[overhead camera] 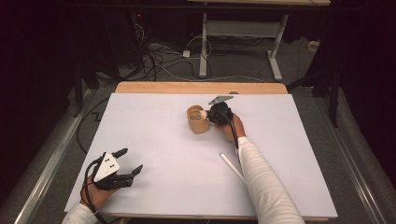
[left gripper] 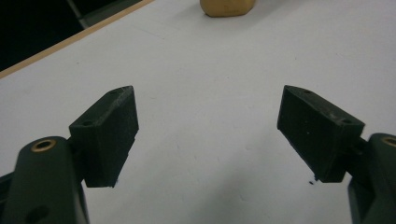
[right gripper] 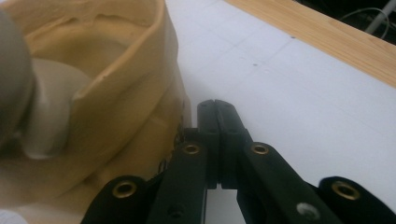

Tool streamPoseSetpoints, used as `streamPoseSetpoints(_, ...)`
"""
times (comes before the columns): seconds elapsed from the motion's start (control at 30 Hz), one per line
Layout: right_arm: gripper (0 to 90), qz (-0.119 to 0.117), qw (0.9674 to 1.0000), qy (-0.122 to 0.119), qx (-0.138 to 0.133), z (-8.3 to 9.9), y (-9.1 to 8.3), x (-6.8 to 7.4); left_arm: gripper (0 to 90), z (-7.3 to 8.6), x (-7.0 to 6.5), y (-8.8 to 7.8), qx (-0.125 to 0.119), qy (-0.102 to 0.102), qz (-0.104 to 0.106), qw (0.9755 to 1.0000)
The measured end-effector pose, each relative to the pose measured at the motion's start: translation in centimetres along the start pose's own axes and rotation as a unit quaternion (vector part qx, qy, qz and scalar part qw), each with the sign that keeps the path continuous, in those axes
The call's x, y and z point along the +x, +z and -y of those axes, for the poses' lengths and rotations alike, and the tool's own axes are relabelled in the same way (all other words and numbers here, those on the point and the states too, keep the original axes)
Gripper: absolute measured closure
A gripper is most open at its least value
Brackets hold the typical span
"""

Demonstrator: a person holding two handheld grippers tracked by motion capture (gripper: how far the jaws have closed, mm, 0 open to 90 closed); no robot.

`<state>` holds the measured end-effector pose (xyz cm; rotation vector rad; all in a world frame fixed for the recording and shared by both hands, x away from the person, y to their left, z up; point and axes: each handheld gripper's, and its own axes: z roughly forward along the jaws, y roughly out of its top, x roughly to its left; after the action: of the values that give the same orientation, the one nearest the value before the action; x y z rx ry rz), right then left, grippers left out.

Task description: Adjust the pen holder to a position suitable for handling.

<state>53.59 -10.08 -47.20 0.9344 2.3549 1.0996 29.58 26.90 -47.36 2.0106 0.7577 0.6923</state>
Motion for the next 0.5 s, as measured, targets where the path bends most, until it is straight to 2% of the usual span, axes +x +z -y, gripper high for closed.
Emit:
streamPoseSetpoints(0.13, 90.0, -0.006, 1.0, -0.003, 0.006, 0.0, -0.1, 0.5, 19.6, -0.1, -0.1, 0.1, 0.001, 0.001, 0.001, 1.0)
streamPoseSetpoints(0.27, 90.0, -0.018, 0.9995, -0.027, 0.007, 0.1, -0.1, 1.6, 19.7, -0.1, -0.2, 0.1, 0.001, 0.003, 0.002, 1.0)
streamPoseSetpoints(0.5, 90.0, -0.03, 0.9985, -0.044, 0.012, 0.0, -0.3, 2.8, 19.7, -0.2, -0.2, 0.2, 0.001, 0.003, 0.003, 1.0)
